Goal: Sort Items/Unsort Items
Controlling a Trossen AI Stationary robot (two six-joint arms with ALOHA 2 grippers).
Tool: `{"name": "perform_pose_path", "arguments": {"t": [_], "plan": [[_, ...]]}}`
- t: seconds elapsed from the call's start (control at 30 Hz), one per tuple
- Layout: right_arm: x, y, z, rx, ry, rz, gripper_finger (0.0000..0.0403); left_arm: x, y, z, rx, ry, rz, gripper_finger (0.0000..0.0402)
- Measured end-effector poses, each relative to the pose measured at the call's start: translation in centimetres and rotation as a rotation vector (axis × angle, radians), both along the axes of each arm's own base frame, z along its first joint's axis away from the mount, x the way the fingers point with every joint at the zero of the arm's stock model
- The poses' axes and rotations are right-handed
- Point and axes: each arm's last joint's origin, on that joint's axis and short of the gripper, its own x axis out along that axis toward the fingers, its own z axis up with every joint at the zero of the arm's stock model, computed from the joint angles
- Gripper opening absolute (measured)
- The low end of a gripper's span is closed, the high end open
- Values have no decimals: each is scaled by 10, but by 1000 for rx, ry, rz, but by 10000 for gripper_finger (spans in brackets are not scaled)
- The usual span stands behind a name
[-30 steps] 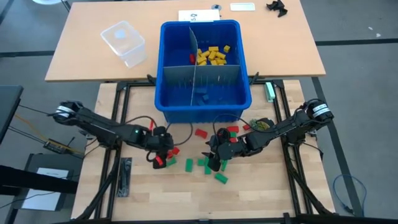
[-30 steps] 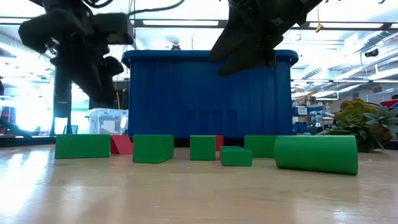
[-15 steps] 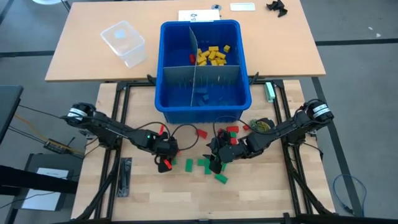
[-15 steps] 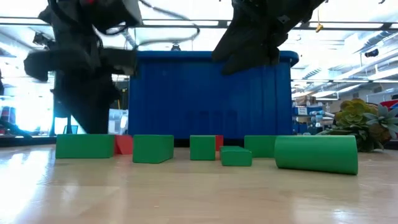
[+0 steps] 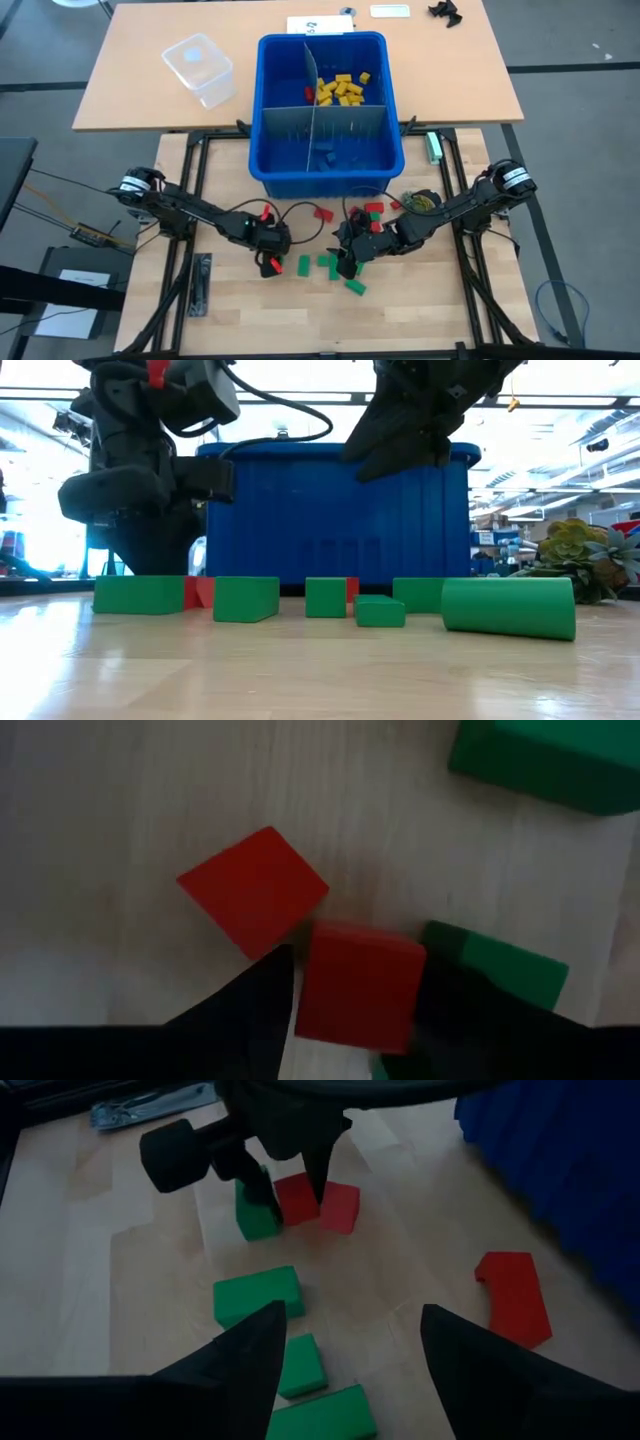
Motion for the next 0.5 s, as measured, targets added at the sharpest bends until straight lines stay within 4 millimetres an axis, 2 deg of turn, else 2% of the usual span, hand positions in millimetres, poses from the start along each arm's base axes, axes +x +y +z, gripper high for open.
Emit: {"name": "perform_pose_path", "arguments": {"t": [0.07, 0.2, 0.3, 0.37, 0.5], "plan": [[0, 0, 0, 0, 1, 0, 232, 0, 0, -1, 5, 2, -6, 186], [0, 0, 0, 1, 0, 1, 231, 0, 0, -1, 9, 4, -6, 139], [-1, 2, 0, 1, 1, 4, 231, 1, -1, 1, 17, 12, -26, 140], [-1, 3, 0, 0, 0, 9, 229, 2, -4, 7, 30, 12, -51, 140], [-2, 6, 0, -1, 1, 18, 226, 5, -13, 32, 65, 1, -125, 140]]}}
